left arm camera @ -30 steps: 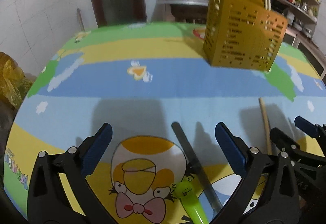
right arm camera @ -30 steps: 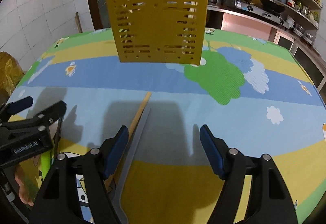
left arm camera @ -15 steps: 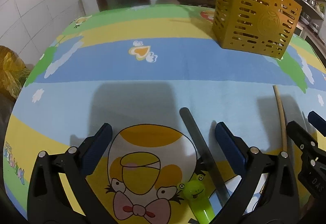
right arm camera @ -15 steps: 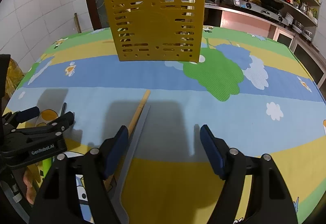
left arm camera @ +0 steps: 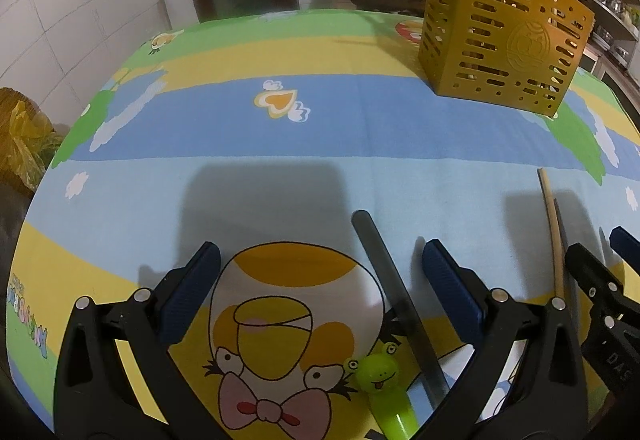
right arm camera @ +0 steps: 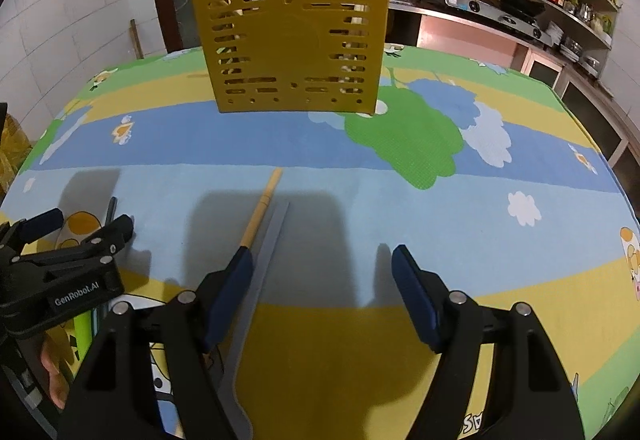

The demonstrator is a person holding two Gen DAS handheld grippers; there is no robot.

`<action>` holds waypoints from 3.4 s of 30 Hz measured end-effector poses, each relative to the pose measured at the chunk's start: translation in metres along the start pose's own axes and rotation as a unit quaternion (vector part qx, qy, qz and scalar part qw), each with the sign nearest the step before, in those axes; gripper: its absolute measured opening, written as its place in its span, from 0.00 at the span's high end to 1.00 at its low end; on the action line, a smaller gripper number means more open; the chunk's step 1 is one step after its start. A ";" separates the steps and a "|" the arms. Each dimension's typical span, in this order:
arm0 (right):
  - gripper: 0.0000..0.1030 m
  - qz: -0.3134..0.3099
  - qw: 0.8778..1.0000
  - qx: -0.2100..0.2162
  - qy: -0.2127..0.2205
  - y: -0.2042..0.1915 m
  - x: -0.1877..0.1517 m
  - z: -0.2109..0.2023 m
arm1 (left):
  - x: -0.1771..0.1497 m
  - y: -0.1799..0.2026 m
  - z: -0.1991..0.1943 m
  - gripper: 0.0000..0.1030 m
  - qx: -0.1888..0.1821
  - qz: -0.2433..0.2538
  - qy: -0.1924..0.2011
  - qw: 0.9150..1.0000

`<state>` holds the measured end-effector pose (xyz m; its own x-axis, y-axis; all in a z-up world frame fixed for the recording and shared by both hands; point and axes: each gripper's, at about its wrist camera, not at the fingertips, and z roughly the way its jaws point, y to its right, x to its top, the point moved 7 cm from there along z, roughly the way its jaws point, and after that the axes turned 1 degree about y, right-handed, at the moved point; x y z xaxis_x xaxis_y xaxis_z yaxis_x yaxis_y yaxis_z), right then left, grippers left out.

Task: Organize utensils
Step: 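Close the left tool on the black-handled knife while the right tool grasps the metal spoon, then lift the knife and spoon and carry them over the yellow holder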

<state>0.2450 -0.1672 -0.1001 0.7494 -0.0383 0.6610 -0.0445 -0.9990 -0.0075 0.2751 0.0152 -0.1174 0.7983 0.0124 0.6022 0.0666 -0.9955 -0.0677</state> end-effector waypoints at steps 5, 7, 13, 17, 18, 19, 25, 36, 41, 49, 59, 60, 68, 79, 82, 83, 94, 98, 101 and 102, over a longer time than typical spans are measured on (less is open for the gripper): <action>0.46 -0.008 1.000 -0.008 -0.010 -0.010 -0.003 0.003 | -0.001 0.002 -0.001 0.05 -0.005 -0.003 -0.004 1.000; 0.55 -0.010 1.000 -0.010 -0.009 -0.014 -0.003 0.003 | -0.002 0.002 -0.001 0.05 -0.007 -0.009 -0.006 1.000; 0.80 -0.004 1.000 -0.008 -0.010 -0.019 0.004 0.009 | -0.002 0.002 -0.001 0.05 -0.011 -0.014 -0.006 1.000; 0.87 -0.014 1.000 -0.005 -0.015 -0.015 0.007 0.010 | -0.003 0.004 -0.002 0.05 -0.012 -0.012 -0.006 1.000; 0.88 -0.013 1.000 -0.003 -0.018 -0.011 0.008 0.010 | -0.003 0.005 -0.002 0.05 -0.013 -0.010 -0.006 1.000; 0.91 -0.011 1.000 -0.005 -0.020 -0.007 0.009 0.011 | -0.003 0.005 -0.002 0.05 -0.013 -0.009 -0.006 1.000; 0.93 0.009 1.000 0.010 -0.017 0.014 0.012 0.016 | -0.004 0.007 -0.004 0.11 -0.026 -0.007 -0.014 1.000; 0.93 0.020 1.000 0.018 -0.011 0.017 0.010 0.015 | -0.005 0.030 -0.015 0.59 -0.039 0.018 -0.022 0.999; 0.93 0.020 1.000 0.018 -0.012 0.016 0.011 0.016 | -0.001 0.034 -0.014 0.79 -0.038 0.022 -0.025 0.999; 0.93 0.042 0.998 0.040 -0.001 0.021 0.014 0.012 | 0.001 0.036 -0.015 0.88 -0.051 0.013 -0.021 0.998; 0.93 0.056 0.994 0.048 0.086 0.031 0.032 -0.028 | 0.017 0.038 -0.055 0.97 -0.063 0.010 0.061 0.996; 0.93 0.057 0.992 0.048 0.101 0.032 0.035 -0.035 | 0.019 0.037 -0.062 0.97 -0.065 0.008 0.077 0.995; 0.93 0.054 0.981 0.041 0.183 0.037 0.046 -0.071 | 0.030 0.038 -0.097 0.98 -0.077 0.010 0.150 0.986; 0.93 0.051 0.970 0.040 0.233 0.037 0.053 -0.094 | 0.044 0.022 -0.124 0.98 -0.103 -0.019 0.204 0.973; 0.93 0.041 0.968 0.032 0.246 0.037 0.057 -0.100 | 0.048 0.024 -0.128 0.98 -0.101 -0.013 0.213 0.972; 0.93 0.039 0.968 0.029 0.247 0.037 0.058 -0.100 | 0.050 0.026 -0.130 0.98 -0.101 -0.008 0.216 0.971; 0.93 0.034 0.958 0.027 0.285 0.051 0.113 -0.126 | 0.111 0.041 -0.168 0.98 -0.130 0.002 0.260 0.957; 0.93 0.035 0.947 0.034 0.318 0.056 0.160 -0.143 | 0.156 0.050 -0.195 0.98 -0.140 -0.002 0.299 0.944; 0.93 0.040 0.939 0.042 0.339 0.058 0.199 -0.146 | 0.195 0.057 -0.212 0.98 -0.153 -0.009 0.330 0.932; 0.93 0.043 0.937 0.046 0.343 0.058 0.208 -0.146 | 0.203 0.058 -0.213 0.98 -0.157 -0.011 0.335 0.929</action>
<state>0.3022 -0.2295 0.1466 0.1427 -0.1258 0.9817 -0.0034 -0.9919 -0.1267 0.3135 -0.0606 0.1709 0.2404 0.0758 0.9677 -0.1838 -0.9754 0.1220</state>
